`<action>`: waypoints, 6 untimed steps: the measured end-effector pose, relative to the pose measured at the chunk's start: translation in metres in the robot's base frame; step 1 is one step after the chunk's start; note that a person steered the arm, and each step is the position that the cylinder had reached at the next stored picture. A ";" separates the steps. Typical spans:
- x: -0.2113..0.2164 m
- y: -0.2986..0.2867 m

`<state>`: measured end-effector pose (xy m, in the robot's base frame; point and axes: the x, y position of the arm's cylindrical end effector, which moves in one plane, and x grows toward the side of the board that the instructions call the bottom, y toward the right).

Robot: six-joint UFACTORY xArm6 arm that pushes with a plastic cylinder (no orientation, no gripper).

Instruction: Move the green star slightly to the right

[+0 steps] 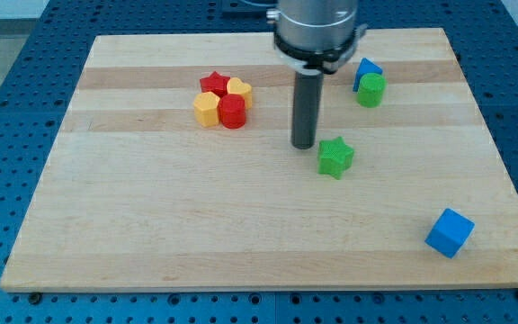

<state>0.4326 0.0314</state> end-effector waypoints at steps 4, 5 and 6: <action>0.017 0.058; 0.017 0.073; 0.017 0.084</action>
